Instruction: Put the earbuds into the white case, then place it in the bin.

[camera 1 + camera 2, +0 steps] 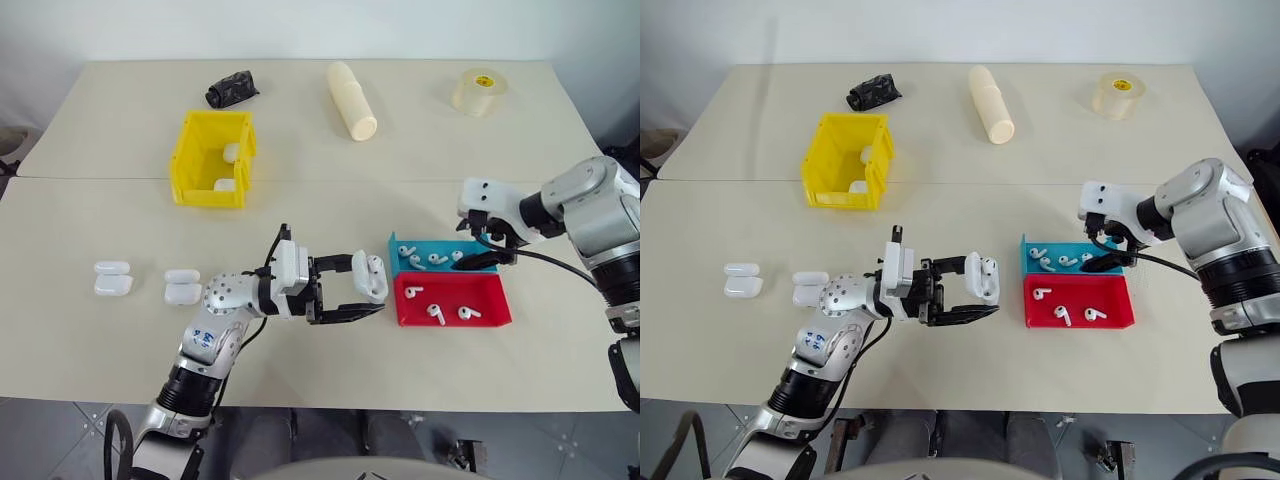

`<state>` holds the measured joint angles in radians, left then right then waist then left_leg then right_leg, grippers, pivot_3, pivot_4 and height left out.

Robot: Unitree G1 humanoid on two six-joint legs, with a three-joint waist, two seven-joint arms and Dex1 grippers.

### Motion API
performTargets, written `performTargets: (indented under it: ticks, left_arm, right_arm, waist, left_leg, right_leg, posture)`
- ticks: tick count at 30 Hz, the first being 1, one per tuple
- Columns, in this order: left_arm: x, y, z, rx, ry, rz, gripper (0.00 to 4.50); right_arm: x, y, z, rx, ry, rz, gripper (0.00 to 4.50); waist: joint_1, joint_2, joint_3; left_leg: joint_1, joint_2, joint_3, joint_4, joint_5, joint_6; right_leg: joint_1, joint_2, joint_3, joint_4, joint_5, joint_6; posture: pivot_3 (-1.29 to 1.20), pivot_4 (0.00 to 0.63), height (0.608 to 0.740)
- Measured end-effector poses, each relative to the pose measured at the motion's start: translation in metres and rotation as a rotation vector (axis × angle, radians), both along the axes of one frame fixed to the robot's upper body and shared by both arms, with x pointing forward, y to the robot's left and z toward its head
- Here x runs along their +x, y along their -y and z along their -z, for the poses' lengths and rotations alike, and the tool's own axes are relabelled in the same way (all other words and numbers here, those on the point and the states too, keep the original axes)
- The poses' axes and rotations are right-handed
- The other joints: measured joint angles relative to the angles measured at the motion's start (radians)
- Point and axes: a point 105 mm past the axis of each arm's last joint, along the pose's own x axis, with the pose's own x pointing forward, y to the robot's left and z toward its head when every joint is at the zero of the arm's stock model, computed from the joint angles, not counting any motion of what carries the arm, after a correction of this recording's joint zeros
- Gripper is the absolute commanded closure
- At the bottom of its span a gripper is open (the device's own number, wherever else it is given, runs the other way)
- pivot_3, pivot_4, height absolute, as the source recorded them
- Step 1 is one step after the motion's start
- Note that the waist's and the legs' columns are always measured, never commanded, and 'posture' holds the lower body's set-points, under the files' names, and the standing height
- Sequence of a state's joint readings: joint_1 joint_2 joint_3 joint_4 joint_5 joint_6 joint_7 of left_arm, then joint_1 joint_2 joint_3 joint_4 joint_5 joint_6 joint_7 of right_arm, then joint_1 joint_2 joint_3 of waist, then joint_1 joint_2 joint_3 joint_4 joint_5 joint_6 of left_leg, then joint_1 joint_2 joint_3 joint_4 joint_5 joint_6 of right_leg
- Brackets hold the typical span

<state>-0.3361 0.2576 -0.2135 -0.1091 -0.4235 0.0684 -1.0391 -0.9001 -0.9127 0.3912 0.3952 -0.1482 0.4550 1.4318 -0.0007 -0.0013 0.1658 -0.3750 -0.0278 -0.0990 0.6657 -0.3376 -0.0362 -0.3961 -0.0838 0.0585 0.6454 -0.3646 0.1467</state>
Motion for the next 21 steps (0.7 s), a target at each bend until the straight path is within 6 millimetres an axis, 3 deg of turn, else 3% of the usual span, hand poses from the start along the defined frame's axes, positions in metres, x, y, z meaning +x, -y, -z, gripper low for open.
performTargets:
  ticks: [3,18,21]
  left_arm:
    - [0.0000,-0.0003,0.0002,0.001,0.000,-0.001,1.72]
    - [-0.0006,-0.0023,0.0024,0.005,-0.006,-0.007,1.72]
    - [-0.0006,-0.0023,0.0024,0.006,-0.006,-0.007,1.72]
  right_arm:
    - [0.0004,0.0049,0.0041,-0.028,-0.008,0.003,1.24]
    - [0.0001,0.0069,0.0067,-0.042,-0.019,-0.003,1.24]
    - [-0.0002,0.0064,0.0068,-0.041,-0.020,-0.006,1.78]
  waist:
    - [-0.001,0.000,0.000]
    - [-0.001,0.000,0.000]
    - [0.000,0.000,0.000]
  left_leg:
    - [0.000,0.000,0.000,0.000,0.000,0.000]
    - [0.000,0.000,0.000,0.000,0.000,0.000]
    - [0.000,0.000,0.000,0.000,0.000,0.000]
  right_leg:
    - [0.000,0.000,0.000,0.000,0.000,0.000]
    - [0.000,0.000,0.000,0.000,0.000,0.000]
    - [0.000,0.000,0.000,0.000,0.000,0.000]
  posture:
    - [0.00,0.150,0.740]
    - [0.00,0.150,0.740]
    - [0.00,0.150,0.740]
